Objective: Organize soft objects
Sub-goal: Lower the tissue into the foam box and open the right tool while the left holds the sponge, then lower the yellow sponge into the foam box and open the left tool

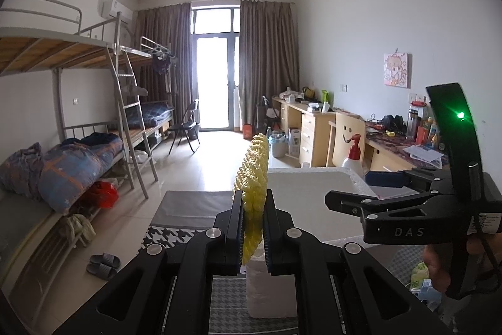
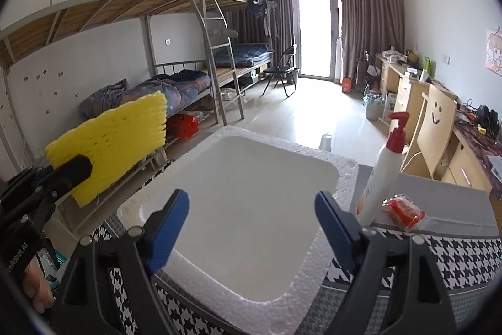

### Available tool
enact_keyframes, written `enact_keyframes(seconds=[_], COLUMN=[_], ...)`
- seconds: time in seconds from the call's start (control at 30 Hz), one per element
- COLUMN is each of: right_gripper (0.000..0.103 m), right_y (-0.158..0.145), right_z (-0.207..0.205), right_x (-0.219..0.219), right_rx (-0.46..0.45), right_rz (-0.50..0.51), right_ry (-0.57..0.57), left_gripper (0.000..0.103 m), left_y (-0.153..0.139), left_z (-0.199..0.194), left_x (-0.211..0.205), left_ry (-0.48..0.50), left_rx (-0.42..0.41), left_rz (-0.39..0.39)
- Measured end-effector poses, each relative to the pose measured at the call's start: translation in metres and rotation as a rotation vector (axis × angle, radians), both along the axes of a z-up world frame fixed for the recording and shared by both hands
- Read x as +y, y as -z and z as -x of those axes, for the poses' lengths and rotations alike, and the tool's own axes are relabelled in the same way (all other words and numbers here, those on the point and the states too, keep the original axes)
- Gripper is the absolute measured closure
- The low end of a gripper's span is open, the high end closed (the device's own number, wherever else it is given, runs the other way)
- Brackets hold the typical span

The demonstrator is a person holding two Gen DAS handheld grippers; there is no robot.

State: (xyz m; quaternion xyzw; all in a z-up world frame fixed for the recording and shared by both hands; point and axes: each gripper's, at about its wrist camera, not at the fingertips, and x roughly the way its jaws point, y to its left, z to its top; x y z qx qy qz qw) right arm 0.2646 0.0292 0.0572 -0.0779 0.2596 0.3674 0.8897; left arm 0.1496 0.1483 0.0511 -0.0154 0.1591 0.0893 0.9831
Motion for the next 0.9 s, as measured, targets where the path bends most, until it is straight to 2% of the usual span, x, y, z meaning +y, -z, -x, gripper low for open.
enact_keyframes(seconds=[0.2,0.33,0.9], right_gripper=[0.017,0.009,0.008], right_y=[-0.008,-0.010,-0.017], right_z=[0.005,0.008,0.008], right_x=[-0.011,-0.020,-0.058], right_rx=[-0.047,-0.066,-0.105], right_rz=[-0.005,-0.015,-0.033], right_ry=[0.021,0.036,0.119], left_gripper=[0.092,0.092,0.092], left_y=[-0.001,-0.002,0.002], left_z=[-0.006,-0.013,-0.042], left_x=[-0.003,-0.006,-0.025], left_ry=[0.016,0.035,0.140], left_rx=[0.006,0.012,0.099], left_rz=[0.003,0.000,-0.005])
